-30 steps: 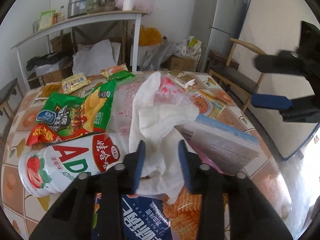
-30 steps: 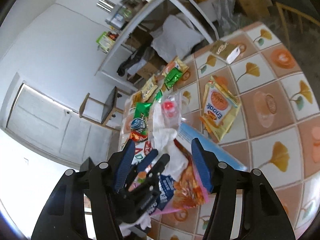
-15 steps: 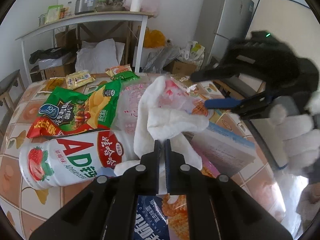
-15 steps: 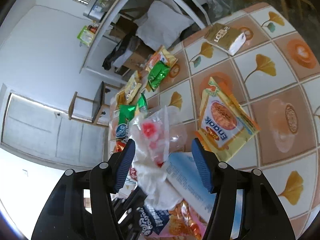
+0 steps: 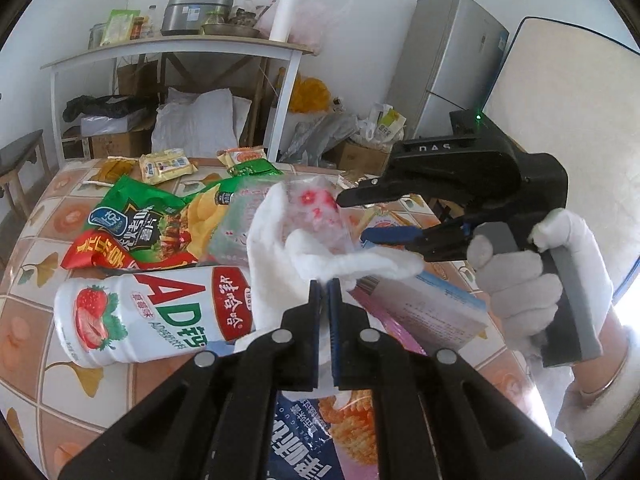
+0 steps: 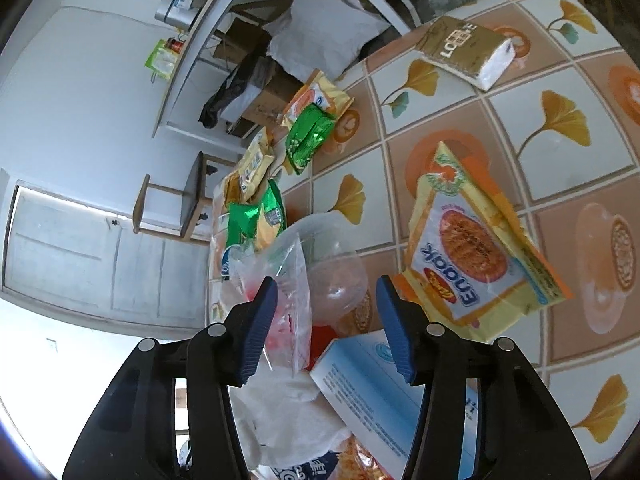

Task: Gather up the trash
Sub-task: 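Grasp the white tissues with the left tool while the right tool grasps the clear plastic bag, then lift the tissues and plastic bag off the table with both tools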

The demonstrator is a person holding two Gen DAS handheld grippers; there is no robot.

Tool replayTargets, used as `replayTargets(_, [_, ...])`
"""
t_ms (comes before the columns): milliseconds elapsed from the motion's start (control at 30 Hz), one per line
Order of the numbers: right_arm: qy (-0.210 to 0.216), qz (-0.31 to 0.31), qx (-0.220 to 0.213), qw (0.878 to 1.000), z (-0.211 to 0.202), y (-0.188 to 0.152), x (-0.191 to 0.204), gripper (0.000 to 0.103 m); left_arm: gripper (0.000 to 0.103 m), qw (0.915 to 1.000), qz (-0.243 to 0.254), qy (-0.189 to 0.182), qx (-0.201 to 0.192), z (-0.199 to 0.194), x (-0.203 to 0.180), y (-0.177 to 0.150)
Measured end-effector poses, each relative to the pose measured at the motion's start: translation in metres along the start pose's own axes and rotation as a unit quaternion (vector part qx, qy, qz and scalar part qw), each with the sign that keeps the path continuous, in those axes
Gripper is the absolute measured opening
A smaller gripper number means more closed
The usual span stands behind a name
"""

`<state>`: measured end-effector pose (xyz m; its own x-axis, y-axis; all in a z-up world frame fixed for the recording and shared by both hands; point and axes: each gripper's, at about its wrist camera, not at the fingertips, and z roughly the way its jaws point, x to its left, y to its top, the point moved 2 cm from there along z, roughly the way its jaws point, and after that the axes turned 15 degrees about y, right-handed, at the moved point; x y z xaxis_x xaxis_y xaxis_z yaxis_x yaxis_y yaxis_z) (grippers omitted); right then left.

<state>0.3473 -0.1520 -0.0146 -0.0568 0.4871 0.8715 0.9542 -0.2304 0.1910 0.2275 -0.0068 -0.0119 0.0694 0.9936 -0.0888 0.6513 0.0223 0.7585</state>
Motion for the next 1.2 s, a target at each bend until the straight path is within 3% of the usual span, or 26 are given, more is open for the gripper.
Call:
replayTargets(200, [0.017, -0.005, 0.001, 1.000, 0.006, 0.003, 0.005, 0.051, 0.004, 0.9999, -0.006, 0.003, 0.009, 0.002, 0.002, -0.004])
replayTargets(367, [0.024, -0.019, 0.004, 1.000, 0.013, 0.004, 0.014, 0.057, 0.004, 0.9999, -0.009, 0.005, 0.014, 0.004, 0.005, -0.005])
replayTargets(933, [0.012, -0.054, 0.023, 0.998, 0.031, -0.002, 0.029, 0.051, 0.004, 0.9998, -0.014, 0.006, 0.016, 0.006, 0.005, -0.008])
replayTargets(967, [0.009, -0.055, 0.024, 0.998, 0.033, -0.002, 0.029, 0.047, 0.004, 0.9998, -0.013, 0.006, 0.016, 0.006, 0.005, -0.008])
replayTargets(1033, [0.006, -0.052, 0.026, 0.998, 0.035, -0.003, 0.028, 0.029, 0.004, 0.9998, -0.013, 0.006, 0.016, 0.006, 0.005, -0.008])
replayTargets(1200, [0.003, -0.063, 0.015, 0.998, 0.030, -0.007, 0.032, 0.014, 0.004, 0.9999, -0.013, 0.004, 0.011, 0.005, 0.006, -0.007])
